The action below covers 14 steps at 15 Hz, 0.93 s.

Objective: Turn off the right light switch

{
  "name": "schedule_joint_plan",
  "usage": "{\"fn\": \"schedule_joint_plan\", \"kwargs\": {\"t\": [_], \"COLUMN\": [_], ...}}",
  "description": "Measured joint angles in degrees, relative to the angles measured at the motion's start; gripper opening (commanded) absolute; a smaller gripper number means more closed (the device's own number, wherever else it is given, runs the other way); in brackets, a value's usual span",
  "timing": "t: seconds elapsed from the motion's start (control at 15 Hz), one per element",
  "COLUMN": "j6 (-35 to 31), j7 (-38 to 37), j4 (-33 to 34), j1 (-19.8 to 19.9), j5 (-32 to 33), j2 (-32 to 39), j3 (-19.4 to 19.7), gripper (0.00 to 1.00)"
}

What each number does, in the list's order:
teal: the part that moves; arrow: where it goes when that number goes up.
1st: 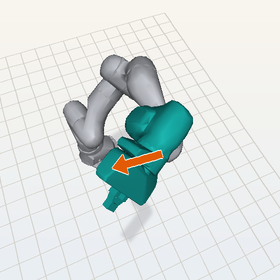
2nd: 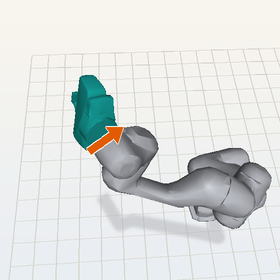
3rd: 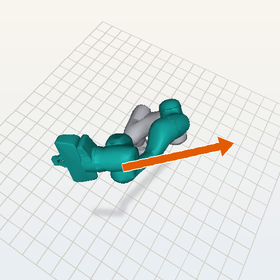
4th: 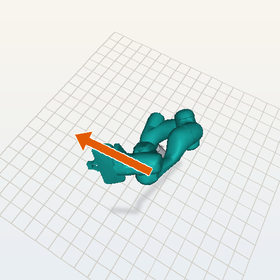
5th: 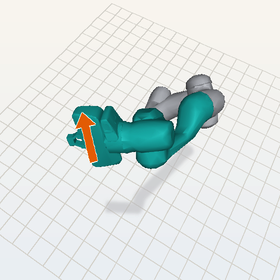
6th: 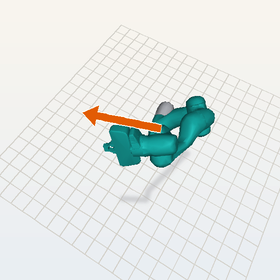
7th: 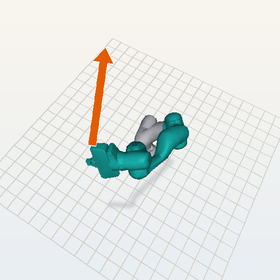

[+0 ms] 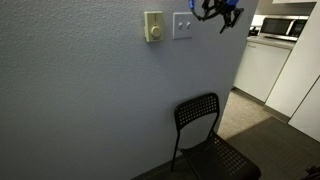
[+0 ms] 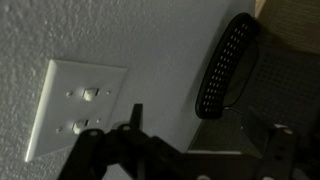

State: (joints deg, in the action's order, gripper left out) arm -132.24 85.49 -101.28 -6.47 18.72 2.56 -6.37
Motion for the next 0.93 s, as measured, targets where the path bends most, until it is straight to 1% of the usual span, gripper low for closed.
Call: {"fn": "schedule_joint_plan", "kwargs": {"t": [0.2,0.33,0.73,0.93], "j6": [-0.7,-1.3,-4.8,-4.9], "j7": [9.8,13.1,12.5,7.0], "j4": [3.6,6.3,13.5,13.8], "j1": [0.0,0.2,0.5,0.0], "j5": [-4.8,-5.8,-3.6,-2.2], "j2": [2.4,5.2,13.2,13.5], "j3": [-0.4,-0.3,0.3,0.3], "gripper": [1.00,1.00,1.00,1.00]}}
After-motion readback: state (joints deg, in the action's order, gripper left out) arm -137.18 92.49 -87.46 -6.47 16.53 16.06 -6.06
